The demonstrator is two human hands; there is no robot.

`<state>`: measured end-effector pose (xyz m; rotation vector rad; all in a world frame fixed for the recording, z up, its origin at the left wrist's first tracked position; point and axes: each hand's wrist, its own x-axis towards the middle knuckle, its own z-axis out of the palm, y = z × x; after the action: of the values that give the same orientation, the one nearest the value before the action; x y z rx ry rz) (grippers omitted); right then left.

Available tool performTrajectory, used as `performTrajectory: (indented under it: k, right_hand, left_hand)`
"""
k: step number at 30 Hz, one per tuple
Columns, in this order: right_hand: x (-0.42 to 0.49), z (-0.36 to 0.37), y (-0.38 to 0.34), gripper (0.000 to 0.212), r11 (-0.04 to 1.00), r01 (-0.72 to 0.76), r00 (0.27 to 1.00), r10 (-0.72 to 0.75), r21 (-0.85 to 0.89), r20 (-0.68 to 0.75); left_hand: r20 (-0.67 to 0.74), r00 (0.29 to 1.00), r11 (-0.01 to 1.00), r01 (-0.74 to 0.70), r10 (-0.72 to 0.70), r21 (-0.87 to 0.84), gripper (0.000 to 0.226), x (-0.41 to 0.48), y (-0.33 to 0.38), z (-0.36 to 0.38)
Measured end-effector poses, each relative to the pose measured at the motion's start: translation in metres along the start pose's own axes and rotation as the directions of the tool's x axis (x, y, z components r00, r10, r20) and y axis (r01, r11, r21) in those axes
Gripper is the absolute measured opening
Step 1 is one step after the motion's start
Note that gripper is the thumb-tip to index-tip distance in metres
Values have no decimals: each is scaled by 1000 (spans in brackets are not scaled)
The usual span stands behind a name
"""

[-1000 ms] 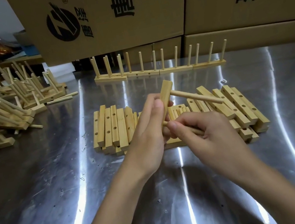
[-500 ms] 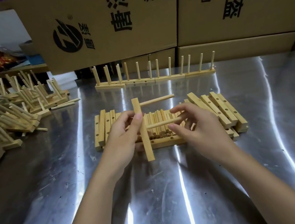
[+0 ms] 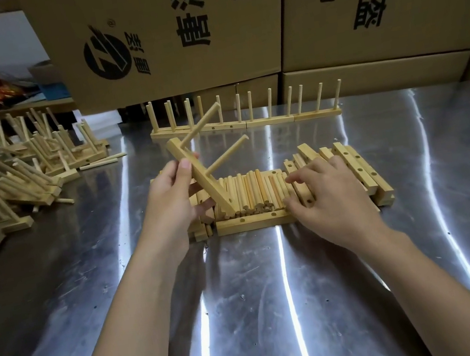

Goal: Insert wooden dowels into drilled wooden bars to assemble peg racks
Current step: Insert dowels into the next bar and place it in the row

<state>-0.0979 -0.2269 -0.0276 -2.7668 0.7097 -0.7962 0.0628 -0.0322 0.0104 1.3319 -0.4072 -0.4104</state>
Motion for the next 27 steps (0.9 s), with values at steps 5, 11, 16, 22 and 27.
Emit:
performTrajectory:
  k: [5, 11, 16, 22, 27]
  right_hand:
    - [1, 2, 5, 67, 995, 10, 995, 0, -102, 102]
    - [3, -6, 13, 62, 996, 55, 983, -40, -74, 182]
    - [4, -11, 13, 59, 994, 85, 976, -70, -69, 204]
    - [3, -10, 6, 57, 986, 156, 970, -142, -55, 197]
    - [3, -10, 3, 37, 978, 204, 965, -196, -31, 176]
  left_hand:
    - [-26, 1000, 998, 11, -13, -67, 31, -2, 4, -2]
    - [-30, 1000, 997, 6, -8, -73, 31, -1, 4, -2]
    - [-14, 1000, 996, 26, -27, -81, 31, -1, 4, 0]
    - [-5, 1000, 993, 28, -29, -111, 30, -4, 5, 2]
    - [-11, 999, 991, 31, -33, -134, 30, -4, 7, 3]
